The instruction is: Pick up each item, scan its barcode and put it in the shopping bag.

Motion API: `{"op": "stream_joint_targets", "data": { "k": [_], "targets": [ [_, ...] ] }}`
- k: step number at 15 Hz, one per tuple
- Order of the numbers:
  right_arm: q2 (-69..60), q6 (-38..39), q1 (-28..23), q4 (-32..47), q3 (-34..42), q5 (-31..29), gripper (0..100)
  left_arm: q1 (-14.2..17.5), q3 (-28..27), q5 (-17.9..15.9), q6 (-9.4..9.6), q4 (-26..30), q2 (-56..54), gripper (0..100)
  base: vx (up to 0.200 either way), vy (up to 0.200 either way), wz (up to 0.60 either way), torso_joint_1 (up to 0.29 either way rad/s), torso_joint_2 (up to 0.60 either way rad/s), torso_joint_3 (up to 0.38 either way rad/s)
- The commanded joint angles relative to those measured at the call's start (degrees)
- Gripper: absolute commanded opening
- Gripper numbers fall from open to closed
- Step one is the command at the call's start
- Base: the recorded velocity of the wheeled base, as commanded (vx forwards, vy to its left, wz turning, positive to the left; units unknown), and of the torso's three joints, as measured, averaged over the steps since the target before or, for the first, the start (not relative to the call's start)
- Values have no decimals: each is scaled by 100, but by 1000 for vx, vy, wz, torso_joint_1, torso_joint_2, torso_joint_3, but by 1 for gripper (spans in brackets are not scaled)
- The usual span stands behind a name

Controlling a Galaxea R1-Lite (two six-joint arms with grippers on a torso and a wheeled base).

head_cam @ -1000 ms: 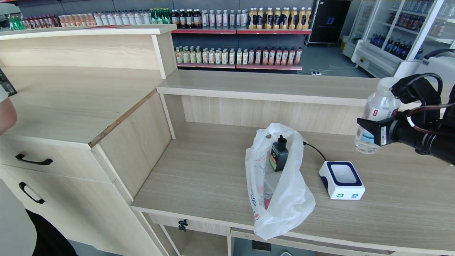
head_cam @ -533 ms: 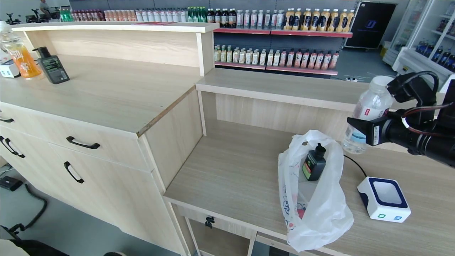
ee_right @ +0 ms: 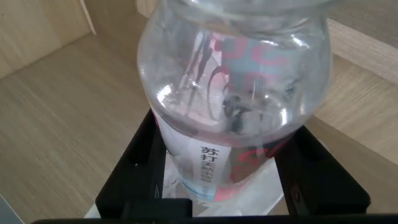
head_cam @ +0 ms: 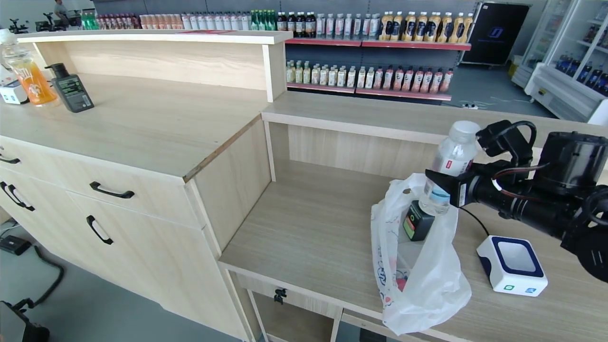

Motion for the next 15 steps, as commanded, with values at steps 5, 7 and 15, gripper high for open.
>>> {"op": "stream_joint_targets", "data": {
  "k": [5, 7, 15],
  "targets": [
    [785, 16, 283, -363, 280, 189, 0, 4, 0, 2, 2, 0, -2, 100, 0, 0, 0, 0, 0, 0],
    [872, 16, 274, -636, 526, 338, 0, 4, 0, 2, 2, 0, -2, 100, 0, 0, 0, 0, 0, 0],
    [1663, 7, 239, -1708, 825, 470, 0, 4, 0, 2, 2, 0, -2, 100, 0, 0, 0, 0, 0, 0]
  ]
}}
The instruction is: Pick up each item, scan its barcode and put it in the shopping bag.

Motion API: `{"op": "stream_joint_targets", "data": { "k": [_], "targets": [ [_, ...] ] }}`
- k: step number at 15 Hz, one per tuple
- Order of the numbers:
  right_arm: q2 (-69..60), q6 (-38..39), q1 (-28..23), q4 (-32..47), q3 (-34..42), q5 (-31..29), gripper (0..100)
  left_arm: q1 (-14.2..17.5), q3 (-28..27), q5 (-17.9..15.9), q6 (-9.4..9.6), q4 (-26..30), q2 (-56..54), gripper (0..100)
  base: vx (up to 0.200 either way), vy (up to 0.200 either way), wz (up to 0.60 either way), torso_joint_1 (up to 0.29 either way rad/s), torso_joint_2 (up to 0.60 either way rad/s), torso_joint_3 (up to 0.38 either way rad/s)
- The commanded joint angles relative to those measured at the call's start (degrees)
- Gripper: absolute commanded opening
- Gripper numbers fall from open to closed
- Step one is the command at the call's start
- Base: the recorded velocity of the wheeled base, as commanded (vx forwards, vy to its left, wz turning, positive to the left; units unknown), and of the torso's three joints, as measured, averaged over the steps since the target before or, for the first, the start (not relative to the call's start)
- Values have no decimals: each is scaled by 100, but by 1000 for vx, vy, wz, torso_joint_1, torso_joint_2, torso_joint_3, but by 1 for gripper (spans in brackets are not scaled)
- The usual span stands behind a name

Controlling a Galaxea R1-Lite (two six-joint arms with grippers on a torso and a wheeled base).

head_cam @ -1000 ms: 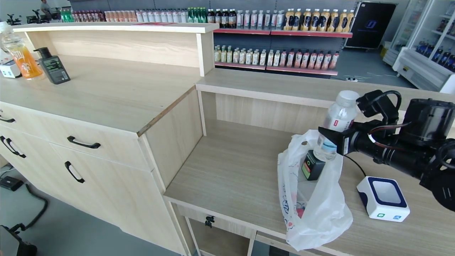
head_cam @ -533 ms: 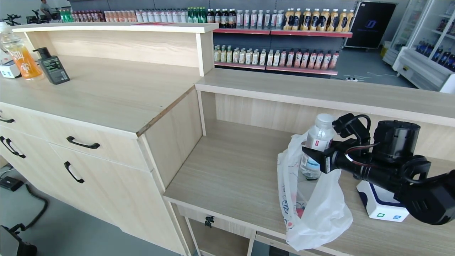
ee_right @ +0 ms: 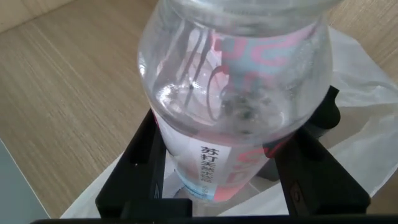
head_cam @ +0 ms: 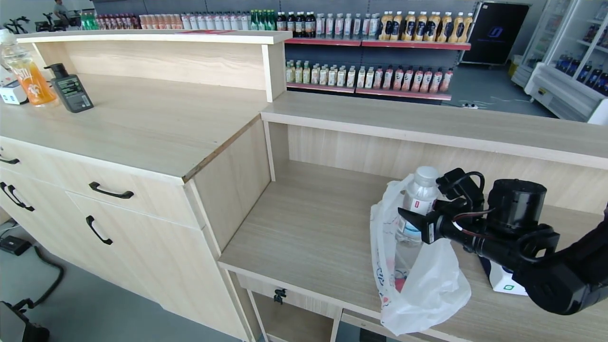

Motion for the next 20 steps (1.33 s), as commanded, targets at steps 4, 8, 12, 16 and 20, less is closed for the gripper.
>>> {"op": "stream_joint_targets", "data": {
  "k": [4, 8, 12, 16, 20],
  "targets": [
    [770, -19, -65, -564, 54, 39, 0, 2, 0, 2, 0, 2, -2, 100, 0, 0, 0, 0, 0, 0],
    [999, -45, -180, -669, 81, 39, 0, 2, 0, 2, 0, 2, -2, 100, 0, 0, 0, 0, 0, 0],
    [1131, -45, -232, -687, 81, 48, 0, 2, 0, 2, 0, 2, -2, 100, 0, 0, 0, 0, 0, 0],
    [1122, -45, -232, -687, 81, 48, 0, 2, 0, 2, 0, 2, -2, 100, 0, 0, 0, 0, 0, 0],
    [1139, -72, -232, -687, 125, 48, 100, 2, 0, 2, 0, 2, -2, 100, 0, 0, 0, 0, 0, 0]
  ]
}}
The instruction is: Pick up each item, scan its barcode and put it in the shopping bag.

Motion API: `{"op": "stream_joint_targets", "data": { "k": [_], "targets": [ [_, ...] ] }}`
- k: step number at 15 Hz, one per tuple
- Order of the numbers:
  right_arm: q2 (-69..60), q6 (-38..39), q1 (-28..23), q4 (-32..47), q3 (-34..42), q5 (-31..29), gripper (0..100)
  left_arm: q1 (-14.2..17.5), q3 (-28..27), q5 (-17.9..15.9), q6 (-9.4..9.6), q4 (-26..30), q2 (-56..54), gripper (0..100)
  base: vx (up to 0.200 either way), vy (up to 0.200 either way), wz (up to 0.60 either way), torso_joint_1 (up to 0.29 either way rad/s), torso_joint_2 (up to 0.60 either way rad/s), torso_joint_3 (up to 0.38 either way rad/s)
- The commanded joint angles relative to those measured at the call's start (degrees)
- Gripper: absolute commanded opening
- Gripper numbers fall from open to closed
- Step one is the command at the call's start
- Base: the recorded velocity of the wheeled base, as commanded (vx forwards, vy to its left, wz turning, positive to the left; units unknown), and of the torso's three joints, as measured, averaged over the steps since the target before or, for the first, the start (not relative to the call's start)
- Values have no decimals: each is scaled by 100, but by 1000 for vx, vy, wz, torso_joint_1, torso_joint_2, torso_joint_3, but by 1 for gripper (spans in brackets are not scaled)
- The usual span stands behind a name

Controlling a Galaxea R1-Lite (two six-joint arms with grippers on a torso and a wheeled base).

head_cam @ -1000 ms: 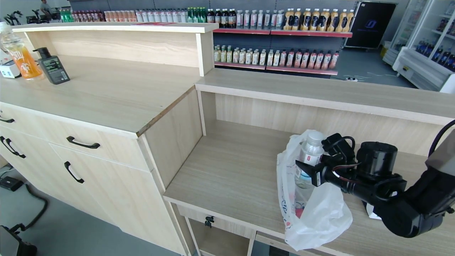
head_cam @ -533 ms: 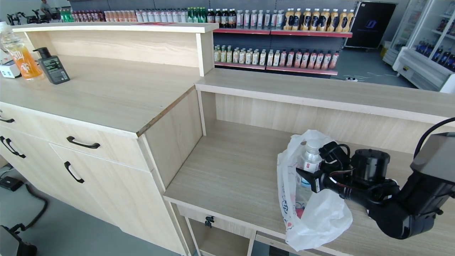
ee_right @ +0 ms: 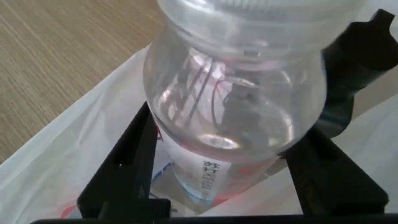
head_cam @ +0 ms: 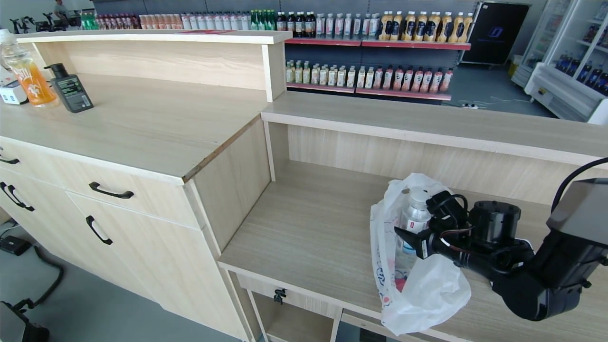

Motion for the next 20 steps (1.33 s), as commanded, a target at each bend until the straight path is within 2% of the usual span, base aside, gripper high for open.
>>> {"op": "stream_joint_targets", "data": {
  "k": [1, 7, 10, 12, 15, 17, 18, 20],
  "targets": [
    [12, -12, 2, 31, 11, -1, 100, 2, 0, 2, 0, 2, -2, 100, 0, 0, 0, 0, 0, 0],
    [-349, -4, 11, 119, -24, -1, 100, 2, 0, 2, 0, 2, -2, 100, 0, 0, 0, 0, 0, 0],
    [-1430, -56, 55, 743, -68, -10, 100, 2, 0, 2, 0, 2, -2, 100, 0, 0, 0, 0, 0, 0],
    [-2493, -197, 90, 1552, -85, -27, 100, 2, 0, 2, 0, 2, -2, 100, 0, 0, 0, 0, 0, 0],
    [-3565, -944, -7, 2316, -41, -54, 100, 2, 0, 2, 0, 2, -2, 100, 0, 0, 0, 0, 0, 0],
    [-3978, -1594, -332, 2545, -50, -36, 100, 2, 0, 2, 0, 2, -2, 100, 0, 0, -300, 4, 1, -1],
    [-4145, -1840, -552, 2624, -156, -18, 100, 2, 0, 2, 0, 2, -2, 100, 0, 0, -600, 2, -2, 2],
    [-4207, -1867, -622, 2747, -701, -71, 100, 2, 0, 2, 0, 2, -2, 100, 0, 0, -600, -7, 0, 7]
  ]
}}
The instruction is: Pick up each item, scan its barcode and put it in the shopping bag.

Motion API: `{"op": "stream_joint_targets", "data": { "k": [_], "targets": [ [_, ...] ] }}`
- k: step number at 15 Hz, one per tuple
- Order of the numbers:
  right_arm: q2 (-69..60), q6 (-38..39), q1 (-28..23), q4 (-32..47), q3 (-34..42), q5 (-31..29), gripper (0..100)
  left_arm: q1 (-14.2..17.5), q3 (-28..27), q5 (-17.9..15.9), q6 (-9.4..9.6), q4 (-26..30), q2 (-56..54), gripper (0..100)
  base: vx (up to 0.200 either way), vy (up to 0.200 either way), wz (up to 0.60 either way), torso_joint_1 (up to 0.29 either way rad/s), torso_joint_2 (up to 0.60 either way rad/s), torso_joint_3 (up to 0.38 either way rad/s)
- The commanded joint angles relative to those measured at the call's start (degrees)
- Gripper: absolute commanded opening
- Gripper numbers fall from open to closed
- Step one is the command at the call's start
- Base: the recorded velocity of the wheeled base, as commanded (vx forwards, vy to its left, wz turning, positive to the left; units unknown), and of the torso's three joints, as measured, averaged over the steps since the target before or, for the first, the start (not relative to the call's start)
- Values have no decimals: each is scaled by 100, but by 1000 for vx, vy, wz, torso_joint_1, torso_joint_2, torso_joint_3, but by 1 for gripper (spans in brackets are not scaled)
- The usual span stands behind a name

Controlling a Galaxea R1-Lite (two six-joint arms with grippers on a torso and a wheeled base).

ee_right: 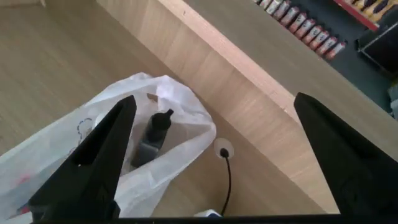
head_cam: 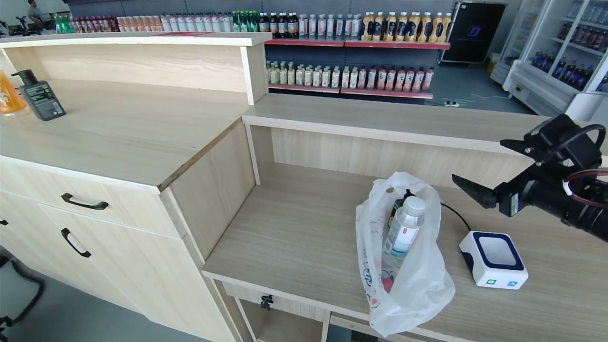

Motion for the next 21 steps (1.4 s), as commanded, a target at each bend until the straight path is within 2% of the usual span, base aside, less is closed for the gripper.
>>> {"op": "stream_joint_targets", "data": {
  "k": [1, 2, 3, 4, 6, 8, 9, 12, 14, 15, 16, 17, 18, 21],
  "targets": [
    [-446, 60, -314, 703, -1099, -387, 100, 8, 0, 2, 2, 2, -2, 100, 0, 0, -600, 12, -2, 2],
    [-587, 236, -331, 1301, -1539, -686, 100, 8, 0, 2, 2, 2, -2, 100, 0, 0, -600, 2, -2, 2],
    [-639, 324, -340, 1547, -1697, -818, 100, 8, 0, 2, 2, 2, -2, 100, 0, 0, -600, 2, -2, 7],
    [-780, 526, -419, 2004, -1908, -1205, 100, 8, 0, 2, 2, 2, -2, 100, 0, 0, -600, -7, 7, 7],
    [-1096, 939, -780, 2514, -1609, -1820, 100, 8, 0, 2, 2, 2, -2, 100, 0, 0, -600, 2, 2, 2],
    [-1360, 1405, -920, 2523, -1117, -2215, 100, 8, 0, 2, 2, 2, -2, 100, 0, 0, -600, 2, 5, 2],
    [-1747, 1871, -929, 2505, -484, -2251, 100, 8, 0, 2, 2, 2, -2, 100, 0, 0, 0, 0, 0, 0],
    [-2643, 2636, -1087, 2347, 1195, -2268, 100, 8, 0, 2, 2, 2, -2, 100, 0, 0, 0, 0, 0, 0],
    [-3698, 2759, -964, 1899, 3155, -2259, 100, 8, 0, 2, 2, 2, -2, 100, 0, 0, 0, 0, 0, 0],
    [-4665, 2847, -894, 2479, 3462, -2224, 100, 8, 0, 2, 2, 2, -2, 100, 0, 0, 0, 0, 0, 0],
    [-5632, 2908, -868, 3982, 3462, -2251, 100, 8, 0, 2, 2, 2, -2, 100, 0, 0, 0, 0, 0, 0],
    [-6634, 2970, -912, 5054, 3462, -2303, 100, 8, 0, 2, 2, 2, -2, 100, 0, 0, 0, 0, 0, 0],
    [-7644, 3084, -850, 5247, 3357, -2251, 100, 8, 0, 2, 2, 2, -2, 100, 0, 0, 0, 0, 0, 0],
    [-8286, 3066, -621, 5265, 3383, -2224, 100, 8, 0, 2, 2, 2, -2, 100, 0, 0, 0, 0, 0, 0]
  ]
}}
